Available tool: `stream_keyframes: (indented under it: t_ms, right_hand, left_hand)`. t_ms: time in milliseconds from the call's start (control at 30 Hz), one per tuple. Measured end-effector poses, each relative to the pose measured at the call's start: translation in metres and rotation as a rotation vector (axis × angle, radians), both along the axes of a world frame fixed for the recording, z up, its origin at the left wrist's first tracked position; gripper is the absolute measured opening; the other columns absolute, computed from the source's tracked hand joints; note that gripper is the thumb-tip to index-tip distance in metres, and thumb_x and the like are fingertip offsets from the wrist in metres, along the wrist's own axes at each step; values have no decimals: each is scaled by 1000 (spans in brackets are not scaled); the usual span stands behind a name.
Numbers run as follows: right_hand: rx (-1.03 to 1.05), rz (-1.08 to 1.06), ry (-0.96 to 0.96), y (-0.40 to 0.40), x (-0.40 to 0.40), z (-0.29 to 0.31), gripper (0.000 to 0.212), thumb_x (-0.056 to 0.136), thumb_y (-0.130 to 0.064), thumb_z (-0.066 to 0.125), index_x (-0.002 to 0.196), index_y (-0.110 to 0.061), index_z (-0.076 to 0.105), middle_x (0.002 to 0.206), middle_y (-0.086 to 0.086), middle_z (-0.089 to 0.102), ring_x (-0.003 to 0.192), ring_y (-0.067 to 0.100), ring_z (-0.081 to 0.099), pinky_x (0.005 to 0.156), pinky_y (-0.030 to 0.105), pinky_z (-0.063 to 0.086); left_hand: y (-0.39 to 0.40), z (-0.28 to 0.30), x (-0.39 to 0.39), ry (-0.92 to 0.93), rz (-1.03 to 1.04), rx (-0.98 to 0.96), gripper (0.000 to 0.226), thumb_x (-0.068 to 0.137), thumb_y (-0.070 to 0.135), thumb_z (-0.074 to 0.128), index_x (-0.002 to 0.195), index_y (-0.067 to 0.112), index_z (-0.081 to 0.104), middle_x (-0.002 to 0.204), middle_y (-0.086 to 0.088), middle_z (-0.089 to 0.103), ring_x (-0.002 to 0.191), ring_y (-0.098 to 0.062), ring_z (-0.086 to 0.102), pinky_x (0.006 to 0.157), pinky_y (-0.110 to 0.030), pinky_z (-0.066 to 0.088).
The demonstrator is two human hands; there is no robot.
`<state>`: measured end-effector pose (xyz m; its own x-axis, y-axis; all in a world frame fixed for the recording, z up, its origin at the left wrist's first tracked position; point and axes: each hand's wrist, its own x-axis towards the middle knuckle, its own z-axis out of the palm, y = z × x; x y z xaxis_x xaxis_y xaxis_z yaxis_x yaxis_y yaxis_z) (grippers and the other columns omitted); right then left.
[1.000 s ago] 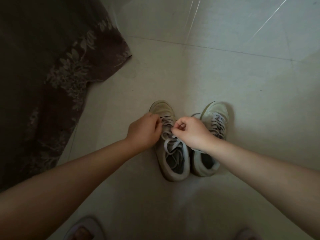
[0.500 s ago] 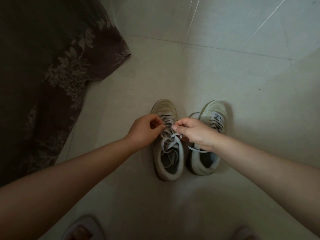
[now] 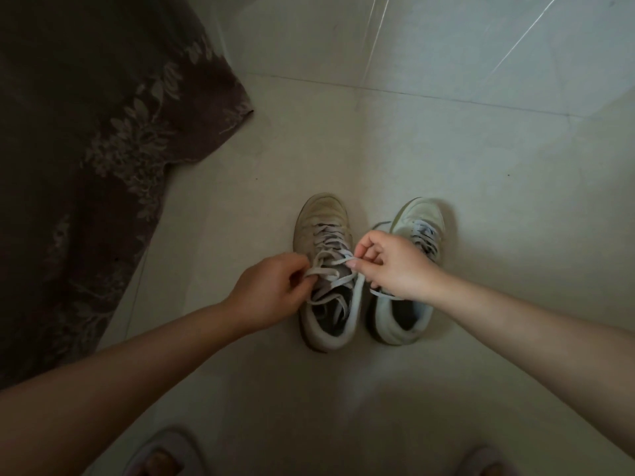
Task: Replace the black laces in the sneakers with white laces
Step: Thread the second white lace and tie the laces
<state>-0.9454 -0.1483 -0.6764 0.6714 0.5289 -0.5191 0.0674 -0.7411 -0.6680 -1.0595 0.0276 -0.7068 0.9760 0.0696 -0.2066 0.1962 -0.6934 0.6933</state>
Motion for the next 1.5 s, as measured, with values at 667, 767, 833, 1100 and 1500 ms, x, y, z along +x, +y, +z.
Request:
stream_keyframes:
  t_ms: [667, 767, 833, 1100, 1500]
  right_hand:
    - [288, 60, -73, -19, -6, 15, 14, 93, -14, 54, 81, -22, 53, 85, 0, 64, 79, 18, 60, 73, 32, 48]
    - [358, -205, 135, -26, 2, 22, 25, 100, -14, 40, 81, -11, 56, 69, 4, 69, 62, 14, 61, 54, 23, 47]
    - [382, -384, 205, -32, 6, 21, 35, 102, -15, 30, 82, -5, 57, 62, 6, 67, 54, 15, 57, 50, 20, 46]
    - [316, -676, 223, -46, 19, 10, 41, 103, -15, 27, 77, -2, 55, 46, 5, 58, 43, 19, 50, 40, 21, 43]
    - [163, -386, -124, -36, 39, 34, 12, 93, -13, 55, 101, -17, 62, 65, -8, 68, 67, 10, 60, 78, 30, 48]
  left_hand:
    - [6, 41, 22, -74, 392, -586, 40, 93, 18, 56, 58, 16, 35, 49, 6, 29, 42, -2, 27, 41, -15, 27]
    - [8, 40, 20, -105, 348, -498, 39, 92, 15, 57, 59, 12, 37, 51, 3, 28, 44, -1, 26, 42, -16, 26]
    - [11, 39, 23, -105, 389, -465, 40, 93, 15, 55, 59, 15, 34, 53, 0, 30, 44, -2, 27, 43, -18, 26]
    - [39, 7, 16, -91, 642, -194, 44, 91, 15, 56, 57, 17, 29, 56, -8, 30, 52, -15, 27, 55, -32, 25]
    - [28, 35, 30, 336, -153, -10, 37, 89, 44, 57, 62, 19, 60, 49, 10, 51, 49, -3, 47, 53, -20, 38]
